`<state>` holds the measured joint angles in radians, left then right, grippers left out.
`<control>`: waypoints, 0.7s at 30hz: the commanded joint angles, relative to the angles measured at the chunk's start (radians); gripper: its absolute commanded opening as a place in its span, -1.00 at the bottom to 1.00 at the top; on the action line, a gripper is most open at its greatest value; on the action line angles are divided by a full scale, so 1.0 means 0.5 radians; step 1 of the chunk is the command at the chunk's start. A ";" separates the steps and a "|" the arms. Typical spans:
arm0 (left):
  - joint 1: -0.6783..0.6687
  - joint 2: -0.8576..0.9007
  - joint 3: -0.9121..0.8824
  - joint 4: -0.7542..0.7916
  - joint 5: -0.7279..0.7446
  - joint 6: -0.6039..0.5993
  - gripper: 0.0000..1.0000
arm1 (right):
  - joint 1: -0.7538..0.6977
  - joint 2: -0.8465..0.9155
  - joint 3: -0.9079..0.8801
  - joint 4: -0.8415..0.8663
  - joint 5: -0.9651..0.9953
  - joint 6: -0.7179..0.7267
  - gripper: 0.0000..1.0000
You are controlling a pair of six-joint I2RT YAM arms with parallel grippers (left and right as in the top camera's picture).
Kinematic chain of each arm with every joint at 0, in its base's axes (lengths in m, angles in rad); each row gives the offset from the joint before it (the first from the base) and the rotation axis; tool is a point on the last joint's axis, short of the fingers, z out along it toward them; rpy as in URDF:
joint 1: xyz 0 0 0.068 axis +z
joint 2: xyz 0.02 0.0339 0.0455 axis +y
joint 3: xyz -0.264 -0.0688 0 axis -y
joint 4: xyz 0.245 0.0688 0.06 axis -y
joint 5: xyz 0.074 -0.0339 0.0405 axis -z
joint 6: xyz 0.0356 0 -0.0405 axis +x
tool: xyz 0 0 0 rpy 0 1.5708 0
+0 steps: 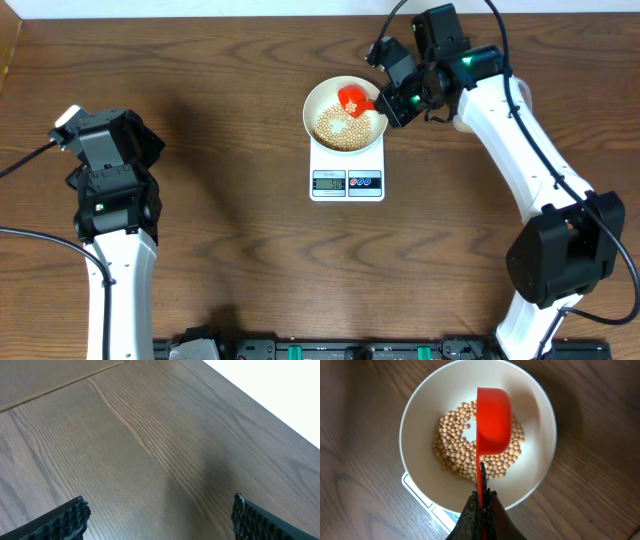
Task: Scoop item into bowl and weigh 50g on scale
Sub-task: 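Tip the red scoop to pour soybeans into the white bowl, then carry the empty red scoop right over the soybean tub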
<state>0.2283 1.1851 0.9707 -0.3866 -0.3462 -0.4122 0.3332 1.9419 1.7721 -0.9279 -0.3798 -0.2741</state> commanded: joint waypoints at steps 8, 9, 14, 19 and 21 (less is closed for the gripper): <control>0.008 0.013 0.000 -0.003 -0.028 -0.002 0.86 | -0.053 -0.076 0.020 -0.008 -0.307 0.029 -0.98; 0.008 0.013 0.000 -0.003 -0.028 -0.002 0.86 | -0.072 -0.079 0.020 -0.007 -0.367 0.033 -0.98; 0.008 0.013 0.000 -0.003 -0.028 -0.002 0.86 | -0.203 -0.107 0.021 0.002 -0.713 0.099 -0.98; 0.008 0.013 0.000 -0.003 -0.028 -0.002 0.86 | -0.360 -0.118 0.021 0.013 -1.053 0.192 -0.98; 0.008 0.013 0.000 -0.003 -0.028 -0.002 0.86 | -0.432 -0.118 0.021 0.026 -1.192 0.249 -0.98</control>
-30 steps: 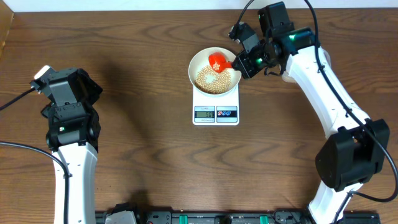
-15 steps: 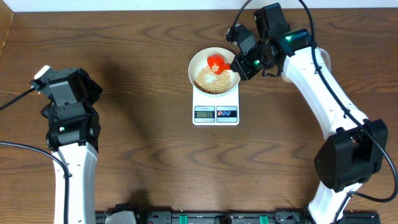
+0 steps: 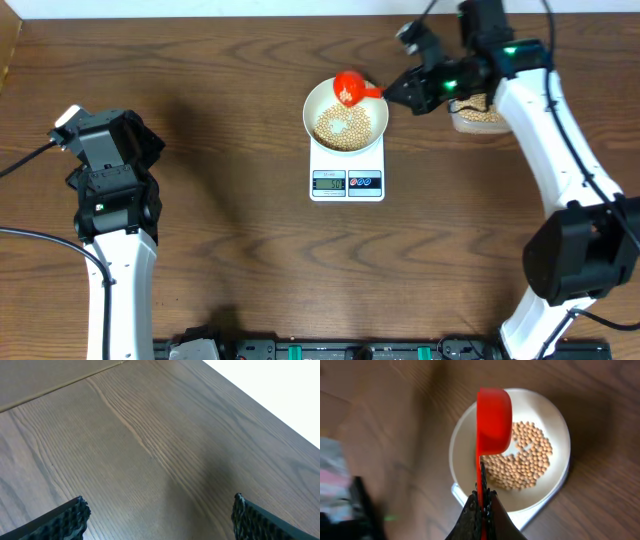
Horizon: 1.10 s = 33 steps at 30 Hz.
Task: Scoop item into bowl and weigh 50g on scale
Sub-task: 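Carry the empty red scoop right over the soybean tub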
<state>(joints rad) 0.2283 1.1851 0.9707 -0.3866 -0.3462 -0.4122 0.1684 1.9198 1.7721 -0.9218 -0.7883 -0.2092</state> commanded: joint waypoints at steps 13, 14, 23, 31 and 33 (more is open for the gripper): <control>0.008 0.013 0.000 -0.003 -0.028 -0.002 0.86 | -0.659 -0.074 0.021 0.164 -0.594 0.589 -0.98; 0.008 0.013 0.000 -0.003 -0.028 -0.002 0.86 | -0.702 -0.074 0.021 0.178 -0.609 0.606 -0.98; 0.008 0.013 0.000 -0.003 -0.028 -0.002 0.86 | -1.049 -0.074 0.021 0.433 -0.786 0.926 -0.98; 0.008 0.013 0.000 -0.003 -0.028 -0.002 0.86 | -1.216 -0.074 0.020 0.435 -0.777 1.096 -0.97; 0.008 0.013 0.000 -0.003 -0.028 -0.003 0.86 | -1.240 -0.074 0.021 0.443 -0.745 1.157 -0.98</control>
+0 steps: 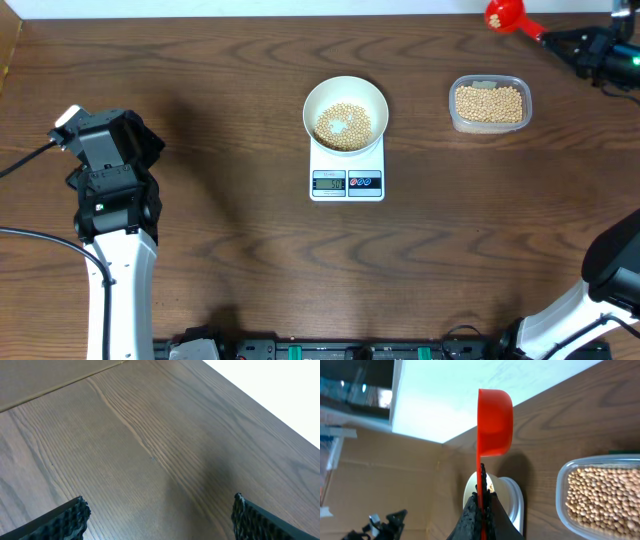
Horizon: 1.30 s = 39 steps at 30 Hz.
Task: Scoop item into bowl and weigh 50g on scale
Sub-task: 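Carry the empty red scoop right over the soybean tub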
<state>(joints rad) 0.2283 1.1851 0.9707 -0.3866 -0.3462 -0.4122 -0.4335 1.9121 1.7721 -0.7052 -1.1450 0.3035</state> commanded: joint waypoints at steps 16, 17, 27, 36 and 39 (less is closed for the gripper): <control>0.008 0.013 0.000 -0.003 -0.028 -0.002 0.86 | -0.101 -0.059 0.020 -0.186 0.101 -0.182 -0.98; 0.008 0.013 0.000 -0.003 -0.028 -0.002 0.86 | -0.112 -0.059 0.020 -0.272 0.149 -0.256 -0.97; 0.008 0.013 0.000 -0.003 -0.028 -0.002 0.86 | -0.065 -0.059 0.020 -0.887 0.824 -1.017 -0.97; 0.008 0.013 0.000 -0.003 -0.028 -0.002 0.86 | 0.290 -0.058 0.020 -0.848 1.448 -1.147 -0.98; 0.008 0.013 0.000 -0.003 -0.028 -0.002 0.86 | 0.404 -0.058 0.020 -0.815 1.650 -1.147 -0.98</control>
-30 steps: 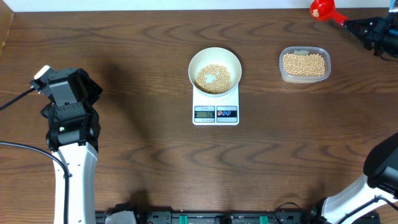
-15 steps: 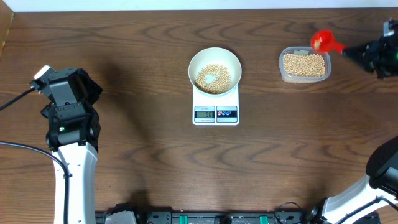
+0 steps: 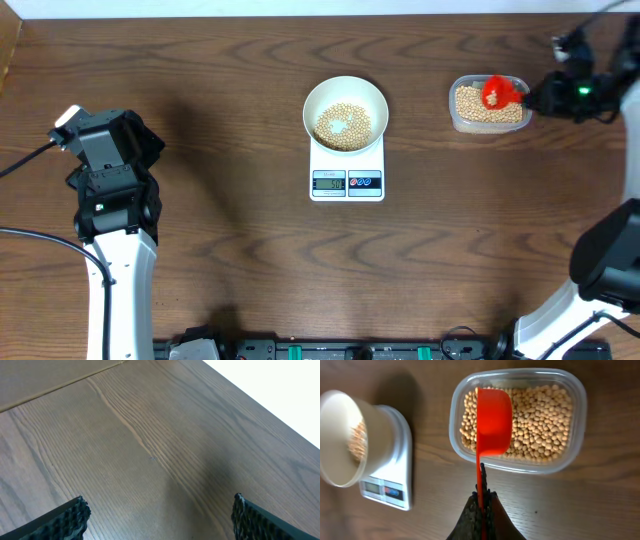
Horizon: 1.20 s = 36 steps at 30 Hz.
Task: Scoop item into bowl and weigh 50g on scale
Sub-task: 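Carry the empty red scoop right over the soybean tub, then lower the red scoop into the tub and release it with the right gripper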
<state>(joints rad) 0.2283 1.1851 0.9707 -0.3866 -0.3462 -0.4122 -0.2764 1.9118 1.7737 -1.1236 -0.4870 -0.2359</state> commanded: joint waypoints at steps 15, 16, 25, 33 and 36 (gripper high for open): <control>0.008 0.013 0.000 -0.003 -0.028 -0.003 0.86 | 0.681 -0.108 0.017 0.128 1.519 -0.061 -0.98; 0.008 0.013 0.000 -0.003 -0.028 -0.002 0.86 | 0.730 -0.111 0.017 0.129 1.602 -0.061 -0.98; 0.008 0.013 0.000 -0.003 -0.028 -0.002 0.86 | 0.980 -0.118 0.017 0.098 2.073 -0.055 -0.98; 0.008 0.013 0.000 -0.003 -0.028 -0.002 0.86 | 0.844 -0.118 0.017 0.048 1.566 0.293 -0.98; 0.008 0.013 0.000 -0.003 -0.028 -0.002 0.86 | 0.719 -0.118 0.017 0.057 1.191 0.443 -0.98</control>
<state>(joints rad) 0.2283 1.1851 0.9707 -0.3866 -0.3462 -0.4122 0.1436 1.8820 1.7737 -1.0981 0.3180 -0.1287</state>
